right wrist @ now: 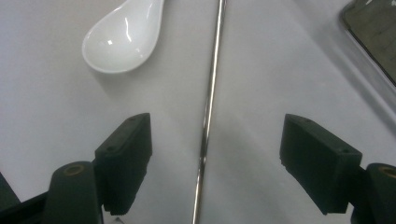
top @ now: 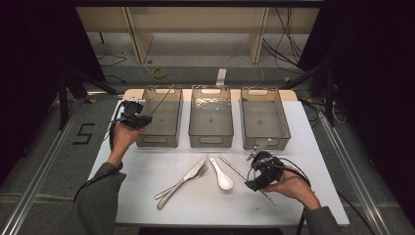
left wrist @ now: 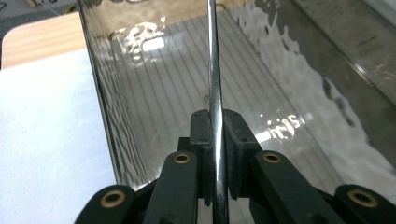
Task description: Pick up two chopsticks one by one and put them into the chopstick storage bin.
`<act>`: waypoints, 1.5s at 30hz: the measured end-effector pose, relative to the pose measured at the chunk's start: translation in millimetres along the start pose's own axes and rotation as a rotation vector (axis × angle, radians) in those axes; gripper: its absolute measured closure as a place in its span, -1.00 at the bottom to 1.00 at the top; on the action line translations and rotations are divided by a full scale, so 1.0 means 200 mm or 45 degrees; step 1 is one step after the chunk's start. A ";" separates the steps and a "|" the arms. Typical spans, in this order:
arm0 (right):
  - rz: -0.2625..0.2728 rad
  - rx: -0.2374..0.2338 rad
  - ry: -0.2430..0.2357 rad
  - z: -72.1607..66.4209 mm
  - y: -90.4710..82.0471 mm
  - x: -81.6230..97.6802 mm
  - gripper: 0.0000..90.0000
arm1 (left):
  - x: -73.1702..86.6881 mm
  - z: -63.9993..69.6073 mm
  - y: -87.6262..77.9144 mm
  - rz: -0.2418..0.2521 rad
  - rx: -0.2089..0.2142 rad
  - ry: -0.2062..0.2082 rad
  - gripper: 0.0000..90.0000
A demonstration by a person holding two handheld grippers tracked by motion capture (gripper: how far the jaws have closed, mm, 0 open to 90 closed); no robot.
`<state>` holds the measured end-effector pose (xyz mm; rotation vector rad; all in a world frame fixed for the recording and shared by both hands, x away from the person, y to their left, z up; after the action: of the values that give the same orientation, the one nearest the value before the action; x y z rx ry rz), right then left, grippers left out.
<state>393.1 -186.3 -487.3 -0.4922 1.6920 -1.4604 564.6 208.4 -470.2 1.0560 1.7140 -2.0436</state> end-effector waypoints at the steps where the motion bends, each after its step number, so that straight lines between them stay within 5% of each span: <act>1: 0.000 0.000 0.001 0.00 0.00 0.00 -0.42 | 0.00 0.00 0.00 -0.005 0.000 -0.018 0.75; 10: -0.010 -0.001 0.001 0.00 0.00 0.00 -0.36 | 0.00 0.06 -0.10 0.049 0.099 -0.103 -0.09; 20: -0.045 0.000 0.004 0.02 0.01 0.00 -0.35 | 0.06 0.24 -0.25 0.135 0.215 -0.010 -0.51; 30: -0.113 0.021 -0.014 0.04 0.05 -0.04 -0.19 | 0.13 0.43 -0.36 0.249 0.332 0.069 -0.63; 40: -0.154 0.034 -0.047 0.03 0.06 -0.07 0.16 | 0.26 0.53 -0.42 0.282 0.412 0.118 -0.66; 45: -0.181 0.030 -0.040 0.02 0.08 -0.07 0.28 | 0.31 0.57 -0.45 0.282 0.408 0.155 -0.66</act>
<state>407.0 -174.2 -497.1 -0.6301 1.6412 -1.5636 424.4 140.1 -443.0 1.4237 1.2748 -2.1906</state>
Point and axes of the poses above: each handheld gripper's, and its own axes: y roughly forward along the jaws, x roughly out of its underside, z roughly to its right, the point moved 6 cm from there along y, roughly forward along the jaws, and after that the axes turned 2 degrees about -z, right-handed, at the moved point
